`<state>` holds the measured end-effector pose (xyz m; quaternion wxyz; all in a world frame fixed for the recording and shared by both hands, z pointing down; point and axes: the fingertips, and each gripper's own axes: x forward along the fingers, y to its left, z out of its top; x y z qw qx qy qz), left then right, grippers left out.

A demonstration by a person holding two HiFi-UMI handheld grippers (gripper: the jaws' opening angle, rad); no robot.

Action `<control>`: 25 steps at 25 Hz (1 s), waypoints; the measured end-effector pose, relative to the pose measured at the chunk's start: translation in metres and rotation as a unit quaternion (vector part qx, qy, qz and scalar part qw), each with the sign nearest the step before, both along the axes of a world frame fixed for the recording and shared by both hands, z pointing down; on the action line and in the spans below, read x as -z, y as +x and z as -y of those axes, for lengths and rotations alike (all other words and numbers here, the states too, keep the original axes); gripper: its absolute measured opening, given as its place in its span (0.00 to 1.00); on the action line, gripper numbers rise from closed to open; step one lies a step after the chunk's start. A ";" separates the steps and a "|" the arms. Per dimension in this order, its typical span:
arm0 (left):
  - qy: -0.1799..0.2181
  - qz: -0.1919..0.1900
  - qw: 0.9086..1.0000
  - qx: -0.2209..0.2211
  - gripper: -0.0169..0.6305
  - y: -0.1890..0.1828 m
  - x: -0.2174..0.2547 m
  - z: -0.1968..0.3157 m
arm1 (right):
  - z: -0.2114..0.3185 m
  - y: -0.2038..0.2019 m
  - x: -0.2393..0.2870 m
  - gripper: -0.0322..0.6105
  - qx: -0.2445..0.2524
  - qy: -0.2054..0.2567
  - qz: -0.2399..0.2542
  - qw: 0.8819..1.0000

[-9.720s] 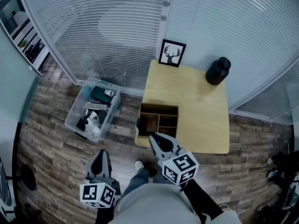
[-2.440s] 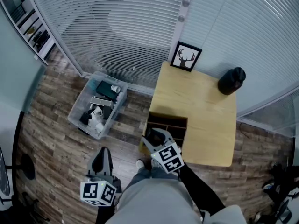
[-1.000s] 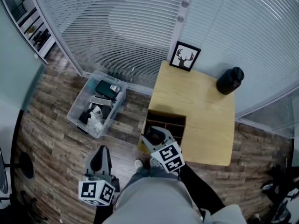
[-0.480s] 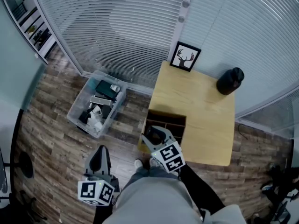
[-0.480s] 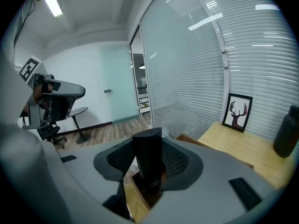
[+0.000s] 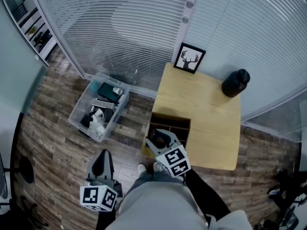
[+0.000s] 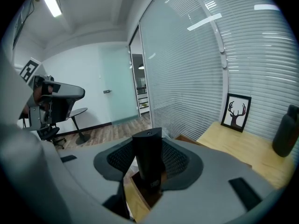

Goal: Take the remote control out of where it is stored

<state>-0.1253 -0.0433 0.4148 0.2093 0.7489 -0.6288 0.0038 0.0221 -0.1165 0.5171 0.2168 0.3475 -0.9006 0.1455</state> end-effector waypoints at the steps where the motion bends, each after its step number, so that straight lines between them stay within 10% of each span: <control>1: 0.000 0.000 1.000 0.000 0.04 0.000 0.000 -0.001 | 0.000 0.000 0.000 0.32 0.000 0.000 0.000 1.000; 25: 0.003 -0.001 1.000 0.004 0.04 -0.002 0.001 -0.009 | -0.003 0.006 0.008 0.32 -0.012 0.015 0.010 1.000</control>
